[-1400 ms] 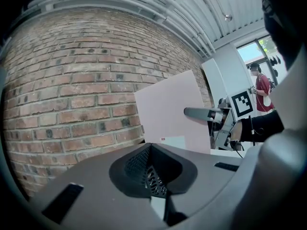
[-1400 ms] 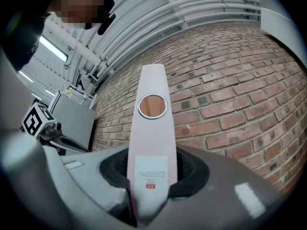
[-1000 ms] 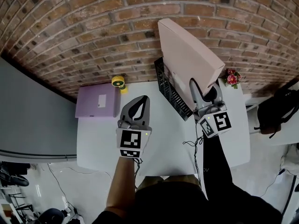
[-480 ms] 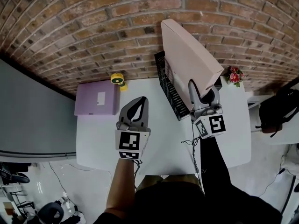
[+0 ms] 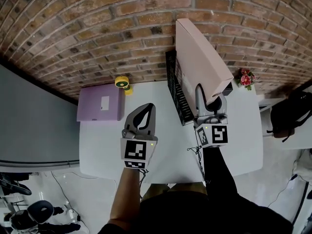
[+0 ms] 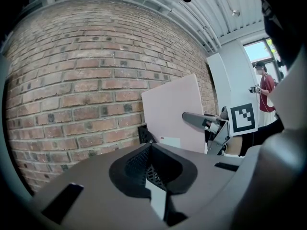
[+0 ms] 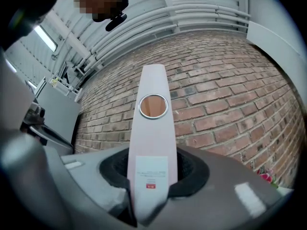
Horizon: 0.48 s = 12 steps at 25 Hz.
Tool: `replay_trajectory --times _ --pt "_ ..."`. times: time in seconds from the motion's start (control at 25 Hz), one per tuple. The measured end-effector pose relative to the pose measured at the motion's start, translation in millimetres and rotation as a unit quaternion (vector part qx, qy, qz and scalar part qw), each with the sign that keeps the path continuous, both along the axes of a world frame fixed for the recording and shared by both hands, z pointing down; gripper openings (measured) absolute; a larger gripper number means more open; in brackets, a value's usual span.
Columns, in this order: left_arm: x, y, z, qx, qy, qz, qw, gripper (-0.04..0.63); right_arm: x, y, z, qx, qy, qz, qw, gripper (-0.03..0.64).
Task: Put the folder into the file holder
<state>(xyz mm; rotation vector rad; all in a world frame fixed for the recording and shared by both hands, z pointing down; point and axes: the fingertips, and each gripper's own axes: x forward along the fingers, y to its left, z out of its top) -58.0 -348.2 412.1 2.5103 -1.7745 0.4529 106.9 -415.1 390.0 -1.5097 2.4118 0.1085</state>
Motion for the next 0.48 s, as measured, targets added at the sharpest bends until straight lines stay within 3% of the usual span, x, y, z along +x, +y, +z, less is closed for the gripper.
replay_trajectory --times 0.48 --pt "-16.4 4.5 8.4 -0.007 0.007 0.010 0.9999 0.009 -26.2 1.6 9.7 -0.004 0.014 0.059 0.998 0.149"
